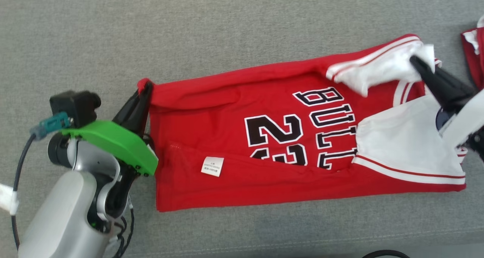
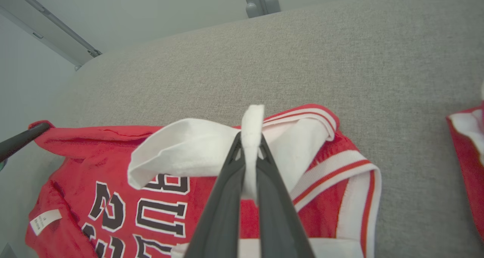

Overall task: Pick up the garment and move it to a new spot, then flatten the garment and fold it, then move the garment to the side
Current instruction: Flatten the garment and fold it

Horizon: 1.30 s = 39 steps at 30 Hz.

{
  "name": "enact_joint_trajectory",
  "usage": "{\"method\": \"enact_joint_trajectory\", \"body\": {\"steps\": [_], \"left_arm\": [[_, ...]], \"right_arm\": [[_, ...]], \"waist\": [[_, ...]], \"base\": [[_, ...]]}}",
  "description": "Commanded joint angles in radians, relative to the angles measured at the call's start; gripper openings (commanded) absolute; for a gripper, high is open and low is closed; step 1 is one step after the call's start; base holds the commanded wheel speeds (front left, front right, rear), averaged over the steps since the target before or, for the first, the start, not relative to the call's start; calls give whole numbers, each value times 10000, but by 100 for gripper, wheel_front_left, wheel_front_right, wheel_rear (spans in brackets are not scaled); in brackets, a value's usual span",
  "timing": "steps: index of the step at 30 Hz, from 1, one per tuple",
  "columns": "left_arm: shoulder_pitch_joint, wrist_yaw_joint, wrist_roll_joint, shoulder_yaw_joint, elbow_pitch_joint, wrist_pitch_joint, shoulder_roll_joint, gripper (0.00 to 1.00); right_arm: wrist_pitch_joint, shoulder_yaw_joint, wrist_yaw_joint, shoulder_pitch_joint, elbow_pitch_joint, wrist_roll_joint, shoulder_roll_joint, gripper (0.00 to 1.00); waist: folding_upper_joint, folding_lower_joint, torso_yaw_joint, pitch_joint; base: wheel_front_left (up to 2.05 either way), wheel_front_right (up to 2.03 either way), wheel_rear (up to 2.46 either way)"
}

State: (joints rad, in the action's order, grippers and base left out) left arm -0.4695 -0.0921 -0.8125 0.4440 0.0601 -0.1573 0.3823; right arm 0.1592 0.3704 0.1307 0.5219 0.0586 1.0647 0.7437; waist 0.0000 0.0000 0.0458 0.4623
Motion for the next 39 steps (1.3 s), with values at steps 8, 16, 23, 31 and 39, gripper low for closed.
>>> {"method": "enact_joint_trajectory", "body": {"steps": [8,16,23,31,39], "left_arm": [[3191,-1145,-404,-409,-1331,949,-41,0],[3558,-1315,-522,-747,-1666,1096,168,0],[3429,-1207,-856,-661,-1297,978,-138,0],[3406,-996,-695,-328,122,1147,-331,100],[4012,-1625,1175,-266,545,3506,-24,100]], "right_arm": [[-698,92,-2,-2587,-451,-355,-550,0],[-993,54,-2,-2891,-368,-430,-1033,0],[-774,116,-2,-3258,-285,-419,-1258,0],[-771,606,-2,-3048,527,-1082,-1380,100],[-75,-846,-2,-3395,-305,-1183,-352,100]], "waist": [[0,0,-1157,-843],[0,0,-1022,-1372],[0,0,-991,-1598],[0,0,-914,-1845],[0,0,-774,-2044]], "base": [[0,0,0],[0,0,0],[0,0,0],[0,0,0],[0,0,0]]}}
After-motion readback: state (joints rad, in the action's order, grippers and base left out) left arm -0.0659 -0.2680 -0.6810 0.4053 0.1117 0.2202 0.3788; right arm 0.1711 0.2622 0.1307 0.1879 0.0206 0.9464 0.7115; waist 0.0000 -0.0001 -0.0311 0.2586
